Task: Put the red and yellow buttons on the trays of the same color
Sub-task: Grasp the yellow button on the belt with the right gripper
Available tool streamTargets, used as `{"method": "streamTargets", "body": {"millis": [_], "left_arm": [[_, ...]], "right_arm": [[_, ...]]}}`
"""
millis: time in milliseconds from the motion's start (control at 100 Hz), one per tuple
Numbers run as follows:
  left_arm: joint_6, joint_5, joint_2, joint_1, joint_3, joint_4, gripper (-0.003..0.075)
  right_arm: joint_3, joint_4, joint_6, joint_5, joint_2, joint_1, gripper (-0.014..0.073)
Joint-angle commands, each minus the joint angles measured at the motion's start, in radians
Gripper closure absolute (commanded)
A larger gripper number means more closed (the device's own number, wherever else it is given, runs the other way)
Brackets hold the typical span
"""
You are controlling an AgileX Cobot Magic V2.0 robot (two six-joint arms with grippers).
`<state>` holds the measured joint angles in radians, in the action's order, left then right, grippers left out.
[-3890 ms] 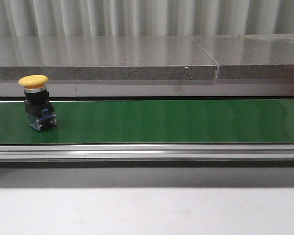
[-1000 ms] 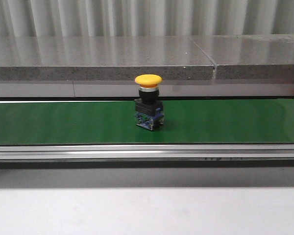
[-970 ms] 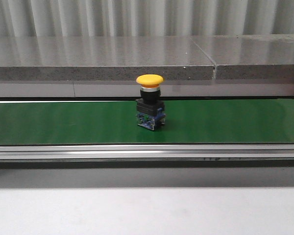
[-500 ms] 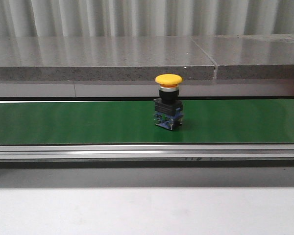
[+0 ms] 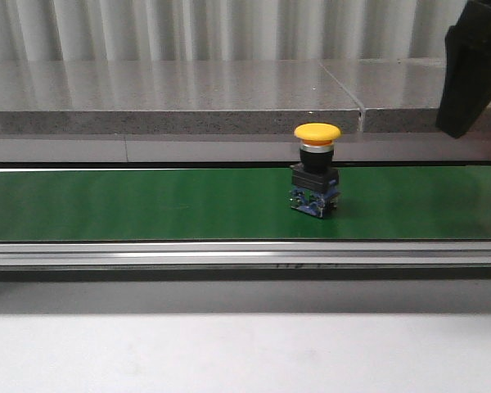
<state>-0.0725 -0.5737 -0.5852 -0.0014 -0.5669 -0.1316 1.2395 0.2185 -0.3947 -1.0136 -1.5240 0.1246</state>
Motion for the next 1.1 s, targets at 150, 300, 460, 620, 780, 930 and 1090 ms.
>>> {"method": "streamTargets", "body": {"millis": [150, 300, 460, 620, 780, 930, 1090], "left_arm": [[0.0, 0.072, -0.001, -0.007, -0.026, -0.009, 0.074], [0.0, 0.072, -0.001, -0.007, -0.026, -0.009, 0.074], [0.0, 0.072, -0.001, -0.007, -0.026, -0.009, 0.074], [0.0, 0.072, -0.001, -0.007, -0.026, -0.009, 0.074], [0.0, 0.072, -0.001, -0.007, -0.026, -0.009, 0.074], [0.0, 0.072, -0.001, -0.007, -0.026, -0.009, 0.074], [0.0, 0.072, -0.001, -0.007, -0.026, -0.009, 0.074]], "right_arm": [[0.022, 0.014, -0.013, 0.071, 0.043, 0.079, -0.0052], [0.022, 0.017, -0.013, 0.088, 0.026, 0.103, -0.0052], [0.022, 0.048, -0.013, 0.1, -0.019, 0.105, -0.0052], [0.022, 0.096, -0.042, 0.107, -0.052, 0.105, -0.0052], [0.022, 0.123, -0.057, 0.146, -0.054, 0.105, -0.0052], [0.022, 0.123, -0.057, 0.164, -0.061, 0.105, -0.0022], [0.022, 0.123, -0.057, 0.159, -0.087, 0.105, 0.0121]]}}
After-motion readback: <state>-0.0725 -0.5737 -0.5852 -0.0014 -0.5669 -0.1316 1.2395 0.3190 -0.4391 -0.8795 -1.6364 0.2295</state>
